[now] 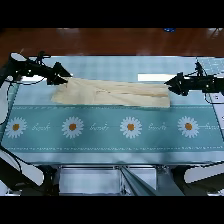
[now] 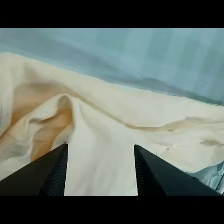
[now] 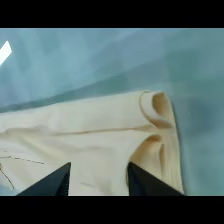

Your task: Fold the shirts.

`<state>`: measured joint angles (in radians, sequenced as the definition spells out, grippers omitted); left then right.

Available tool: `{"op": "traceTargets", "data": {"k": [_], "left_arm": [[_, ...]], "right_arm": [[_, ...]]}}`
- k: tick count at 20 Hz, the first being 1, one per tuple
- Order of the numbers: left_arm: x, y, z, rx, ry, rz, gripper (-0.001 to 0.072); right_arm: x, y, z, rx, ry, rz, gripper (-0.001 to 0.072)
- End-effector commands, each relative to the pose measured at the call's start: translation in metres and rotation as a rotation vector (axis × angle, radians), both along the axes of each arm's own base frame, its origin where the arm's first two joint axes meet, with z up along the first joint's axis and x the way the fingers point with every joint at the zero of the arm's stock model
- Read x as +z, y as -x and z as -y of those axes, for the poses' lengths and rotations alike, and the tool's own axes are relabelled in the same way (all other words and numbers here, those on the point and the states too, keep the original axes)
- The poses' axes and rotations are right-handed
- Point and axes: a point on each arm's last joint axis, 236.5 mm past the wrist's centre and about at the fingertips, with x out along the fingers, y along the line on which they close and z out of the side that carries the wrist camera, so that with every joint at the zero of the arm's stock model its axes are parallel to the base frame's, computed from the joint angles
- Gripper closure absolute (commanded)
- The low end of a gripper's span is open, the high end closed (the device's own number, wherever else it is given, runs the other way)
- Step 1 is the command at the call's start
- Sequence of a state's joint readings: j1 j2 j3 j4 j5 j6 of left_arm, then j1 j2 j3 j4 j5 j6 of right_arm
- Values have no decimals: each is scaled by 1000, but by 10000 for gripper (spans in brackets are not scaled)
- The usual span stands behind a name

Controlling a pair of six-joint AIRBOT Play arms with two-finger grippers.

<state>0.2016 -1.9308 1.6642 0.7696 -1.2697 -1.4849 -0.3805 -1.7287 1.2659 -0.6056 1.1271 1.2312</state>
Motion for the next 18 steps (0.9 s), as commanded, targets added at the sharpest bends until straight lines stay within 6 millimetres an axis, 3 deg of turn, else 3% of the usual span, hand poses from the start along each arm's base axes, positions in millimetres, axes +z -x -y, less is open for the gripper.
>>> {"op": "traceTargets", "data": {"k": [1,4,6,8,11,16,18], "left_arm": [[18,8,-22,-2,21,-21,202],[64,22,-75,24,-67,44,202],[92,32,-110,47,-240,108,202],[120,39,-127,95,-388,203,202],[137,58,-110,194,-452,356,202],[91,126,-50,142,-446,358,202],[77,138,-29,89,-422,322,202]], "right_arm": [[17,0,24,-26,-26,4,298],[40,28,72,-54,38,-16,299],[34,54,99,-49,179,-88,299],[24,69,102,-53,239,-133,299],[-3,74,80,-91,187,-155,298],[-20,49,48,-94,184,-100,289],[-23,39,40,-115,155,-86,288]]}}
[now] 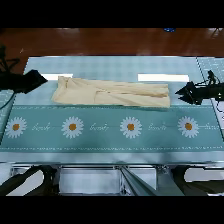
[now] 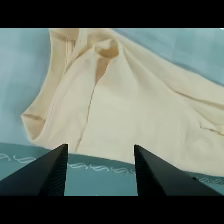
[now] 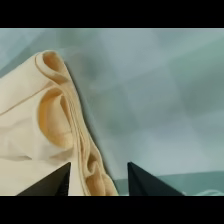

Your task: Fold the shirts.

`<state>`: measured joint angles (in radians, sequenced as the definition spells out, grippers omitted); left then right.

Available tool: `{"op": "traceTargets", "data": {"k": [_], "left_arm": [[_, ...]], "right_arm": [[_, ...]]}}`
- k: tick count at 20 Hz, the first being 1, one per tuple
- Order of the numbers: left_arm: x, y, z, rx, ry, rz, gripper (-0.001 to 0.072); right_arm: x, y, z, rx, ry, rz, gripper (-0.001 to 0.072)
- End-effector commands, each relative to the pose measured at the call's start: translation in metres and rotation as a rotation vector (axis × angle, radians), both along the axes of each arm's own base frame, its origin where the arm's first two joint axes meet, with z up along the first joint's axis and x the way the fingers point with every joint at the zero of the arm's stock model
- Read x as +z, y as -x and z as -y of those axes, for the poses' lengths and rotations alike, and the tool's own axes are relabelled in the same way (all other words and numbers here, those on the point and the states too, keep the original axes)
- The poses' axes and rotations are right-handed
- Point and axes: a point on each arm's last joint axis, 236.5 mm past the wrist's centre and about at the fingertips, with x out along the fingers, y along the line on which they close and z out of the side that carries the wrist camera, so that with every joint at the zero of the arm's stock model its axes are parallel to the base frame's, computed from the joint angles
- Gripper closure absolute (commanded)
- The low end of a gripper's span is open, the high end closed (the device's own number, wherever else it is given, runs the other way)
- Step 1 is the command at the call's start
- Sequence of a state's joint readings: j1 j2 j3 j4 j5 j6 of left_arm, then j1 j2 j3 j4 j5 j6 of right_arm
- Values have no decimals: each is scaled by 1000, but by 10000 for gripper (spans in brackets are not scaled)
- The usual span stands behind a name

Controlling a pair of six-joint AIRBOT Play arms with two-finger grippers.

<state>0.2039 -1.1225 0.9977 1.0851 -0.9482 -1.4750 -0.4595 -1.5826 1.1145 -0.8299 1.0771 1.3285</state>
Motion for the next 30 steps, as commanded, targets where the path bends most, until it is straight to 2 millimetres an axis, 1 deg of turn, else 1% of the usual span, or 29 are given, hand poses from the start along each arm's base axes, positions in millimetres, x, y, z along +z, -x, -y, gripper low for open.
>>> {"op": "traceTargets", "data": {"k": [1,3,5,9,10,11,12,13,14,15,16,17,18,19,20,21,22,23,24,27,30], "left_arm": [[-20,24,30,-52,-1,-15,202],[-18,23,45,-83,10,-5,202],[-18,23,54,-104,8,0,202],[-20,21,59,-111,15,1,202],[-20,19,61,-106,27,2,202],[-21,19,63,-103,38,-1,202],[-23,18,63,-100,44,-5,202],[-25,17,63,-99,44,-8,202],[-27,17,63,-99,45,-13,203],[-28,17,63,-99,45,-16,206],[-28,17,63,-99,46,-17,289],[-27,16,65,-101,54,-13,504],[-23,15,71,-125,68,5,679],[-17,11,82,-156,88,39,682],[-11,8,96,-181,116,70,682],[-8,5,116,-209,149,93,682],[-8,4,138,-239,173,105,683],[-12,3,163,-284,179,103,683],[-18,4,190,-341,179,90,683],[-34,11,285,-550,191,34,683],[-46,22,374,-729,221,-31,684]], "right_arm": [[-8,-19,-16,-34,-30,37,288],[-14,-22,-28,-27,-53,28,288],[-21,-22,-42,-3,-62,13,288],[-34,-24,-75,26,-120,-18,293],[-36,-24,-84,38,-130,-20,318],[-38,-24,-90,53,-130,-20,407],[-36,-25,-94,86,-121,3,555],[-30,-26,-97,120,-131,27,684],[-22,-26,-100,149,-149,39,687],[-13,-23,-98,174,-152,50,687],[-2,-20,-91,185,-137,63,687],[9,-14,-83,206,-104,76,687],[23,-6,-74,229,-52,85,687],[37,3,-67,249,2,99,687],[52,16,-62,267,57,119,687],[65,28,-59,276,109,139,687],[81,42,-61,282,144,169,687],[97,55,-66,285,158,205,687],[114,68,-71,282,181,250,687],[159,107,-88,261,205,343,687],[198,134,-101,244,227,436,687]]}}
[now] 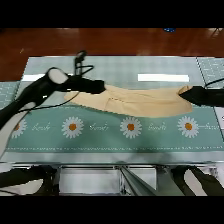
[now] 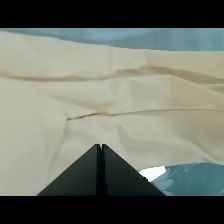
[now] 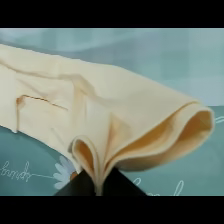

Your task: Fold the shirts.

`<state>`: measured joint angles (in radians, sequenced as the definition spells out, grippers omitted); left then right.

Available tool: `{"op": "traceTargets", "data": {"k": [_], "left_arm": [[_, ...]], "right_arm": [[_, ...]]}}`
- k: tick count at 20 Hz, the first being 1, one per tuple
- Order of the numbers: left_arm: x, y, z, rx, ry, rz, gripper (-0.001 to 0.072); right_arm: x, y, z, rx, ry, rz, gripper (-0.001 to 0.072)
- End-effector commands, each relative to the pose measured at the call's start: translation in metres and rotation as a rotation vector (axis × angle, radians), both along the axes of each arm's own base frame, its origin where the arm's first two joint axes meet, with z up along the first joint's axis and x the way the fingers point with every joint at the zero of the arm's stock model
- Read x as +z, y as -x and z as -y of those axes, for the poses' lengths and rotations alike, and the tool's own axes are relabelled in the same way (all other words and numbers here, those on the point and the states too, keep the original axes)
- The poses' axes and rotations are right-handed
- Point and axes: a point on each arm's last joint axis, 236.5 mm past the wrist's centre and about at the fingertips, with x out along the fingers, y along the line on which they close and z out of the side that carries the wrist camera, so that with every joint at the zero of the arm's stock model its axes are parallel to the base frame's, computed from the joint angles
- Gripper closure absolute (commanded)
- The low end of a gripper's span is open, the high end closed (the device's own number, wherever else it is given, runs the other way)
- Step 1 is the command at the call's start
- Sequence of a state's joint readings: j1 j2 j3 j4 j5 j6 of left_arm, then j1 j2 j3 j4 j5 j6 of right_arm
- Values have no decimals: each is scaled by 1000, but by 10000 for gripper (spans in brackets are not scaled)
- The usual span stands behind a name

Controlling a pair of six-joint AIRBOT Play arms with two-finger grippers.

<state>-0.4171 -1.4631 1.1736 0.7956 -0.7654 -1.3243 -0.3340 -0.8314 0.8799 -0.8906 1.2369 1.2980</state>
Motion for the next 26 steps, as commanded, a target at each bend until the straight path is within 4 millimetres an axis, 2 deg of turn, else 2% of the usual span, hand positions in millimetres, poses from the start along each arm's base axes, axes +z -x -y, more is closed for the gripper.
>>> {"op": "traceTargets", "data": {"k": [1,4,7,10,11,12,13,14,15,17,19,21,23,24,26], "left_arm": [[-20,25,107,-223,17,-74,683],[-37,47,169,-326,25,-145,683],[-65,86,209,-407,4,-236,683],[-89,131,230,-481,-32,-299,684],[-93,141,233,-500,-40,-305,683],[-93,142,234,-503,-40,-303,683],[-89,135,231,-492,-34,-298,683],[-83,120,224,-470,-26,-292,683],[-74,101,212,-440,-16,-289,683],[-50,53,171,-365,-3,-273,683],[-17,5,114,-282,-14,-226,683],[26,-33,50,-196,-61,-131,683],[76,-56,-14,-107,-131,-8,683],[103,-61,-44,-61,-166,54,683],[146,-56,-96,30,-226,154,682]], "right_arm": [[39,38,-14,-23,10,95,687],[59,55,-32,-3,-35,133,687],[73,58,-46,19,-98,170,687],[77,55,-46,13,-108,185,687],[77,55,-46,12,-108,185,687],[77,55,-46,12,-108,184,687],[77,55,-46,10,-110,182,687],[77,55,-47,10,-113,182,687],[78,55,-47,9,-117,182,687],[81,54,-51,16,-144,187,687],[87,48,-60,47,-200,198,687],[88,35,-75,98,-251,193,687],[84,16,-101,170,-275,175,687],[81,3,-118,206,-283,167,687],[73,-27,-155,270,-294,149,686]]}}
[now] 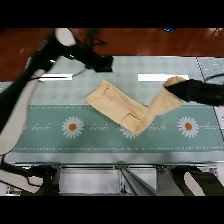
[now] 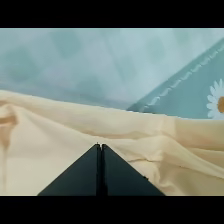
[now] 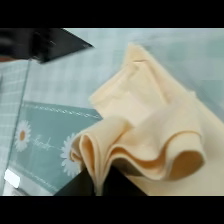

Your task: Fold the shirts.

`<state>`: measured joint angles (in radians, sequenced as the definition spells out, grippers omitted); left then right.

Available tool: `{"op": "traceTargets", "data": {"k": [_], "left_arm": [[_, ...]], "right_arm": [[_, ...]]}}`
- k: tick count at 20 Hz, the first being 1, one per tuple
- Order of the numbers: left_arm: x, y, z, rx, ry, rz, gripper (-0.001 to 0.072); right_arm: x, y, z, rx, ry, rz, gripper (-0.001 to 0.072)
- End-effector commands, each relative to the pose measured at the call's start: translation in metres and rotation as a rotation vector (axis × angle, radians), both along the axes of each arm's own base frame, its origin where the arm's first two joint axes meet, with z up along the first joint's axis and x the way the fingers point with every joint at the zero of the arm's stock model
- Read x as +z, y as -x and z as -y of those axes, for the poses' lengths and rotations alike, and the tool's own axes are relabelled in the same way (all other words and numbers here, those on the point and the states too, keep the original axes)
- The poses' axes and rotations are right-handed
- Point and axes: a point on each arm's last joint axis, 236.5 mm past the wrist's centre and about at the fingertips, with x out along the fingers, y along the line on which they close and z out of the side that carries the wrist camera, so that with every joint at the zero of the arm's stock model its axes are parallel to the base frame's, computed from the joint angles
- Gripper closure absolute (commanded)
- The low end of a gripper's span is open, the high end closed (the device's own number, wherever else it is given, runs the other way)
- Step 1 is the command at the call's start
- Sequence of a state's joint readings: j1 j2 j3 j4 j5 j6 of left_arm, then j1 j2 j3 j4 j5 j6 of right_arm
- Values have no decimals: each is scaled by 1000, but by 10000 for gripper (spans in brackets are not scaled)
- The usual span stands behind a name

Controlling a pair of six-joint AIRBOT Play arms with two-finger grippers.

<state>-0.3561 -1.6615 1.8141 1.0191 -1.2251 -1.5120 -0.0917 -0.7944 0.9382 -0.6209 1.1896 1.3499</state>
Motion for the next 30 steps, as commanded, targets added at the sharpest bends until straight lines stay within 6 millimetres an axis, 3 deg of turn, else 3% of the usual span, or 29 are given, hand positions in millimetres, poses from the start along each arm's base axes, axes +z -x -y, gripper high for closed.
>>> {"op": "traceTargets", "data": {"k": [1,3,6,10,13,14,15,16,18,20,21,23,24,25,27,28,30], "left_arm": [[65,3,-109,163,-146,180,682],[73,29,-150,234,-195,223,682],[49,79,-185,324,-192,219,682],[-2,133,-193,396,-164,165,682],[-28,149,-182,417,-97,94,682],[-33,149,-180,425,-79,84,682],[-38,146,-179,437,-66,84,682],[-43,142,-179,454,-54,89,682],[-51,135,-179,477,-42,87,682],[-42,117,-186,517,-28,133,682],[-28,109,-192,540,-15,160,682],[5,97,-205,576,3,221,682],[18,93,-210,591,9,246,682],[28,91,-213,596,13,264,682],[30,93,-210,586,17,256,682],[25,96,-205,568,12,237,682],[15,104,-193,530,8,212,682]], "right_arm": [[-12,-51,-63,99,-20,-2,686],[-29,-83,-99,153,-17,-35,686],[-64,-116,-146,220,-30,-106,686],[-111,-135,-190,270,-37,-193,686],[-138,-146,-208,263,-37,-231,685],[-147,-151,-210,243,-38,-239,650],[-153,-152,-214,236,-46,-250,525],[-158,-150,-219,245,-59,-260,330],[-156,-145,-218,286,-57,-245,297],[-135,-148,-192,282,-79,-261,300],[-118,-146,-167,289,-86,-276,306],[-86,-134,-102,292,-18,-289,306],[-77,-125,-59,260,91,-287,306],[-74,-113,-15,211,236,-289,306],[-75,-85,78,-11,543,-284,306],[-77,-73,106,-140,606,-264,306],[-97,-51,124,-357,550,-205,306]]}}
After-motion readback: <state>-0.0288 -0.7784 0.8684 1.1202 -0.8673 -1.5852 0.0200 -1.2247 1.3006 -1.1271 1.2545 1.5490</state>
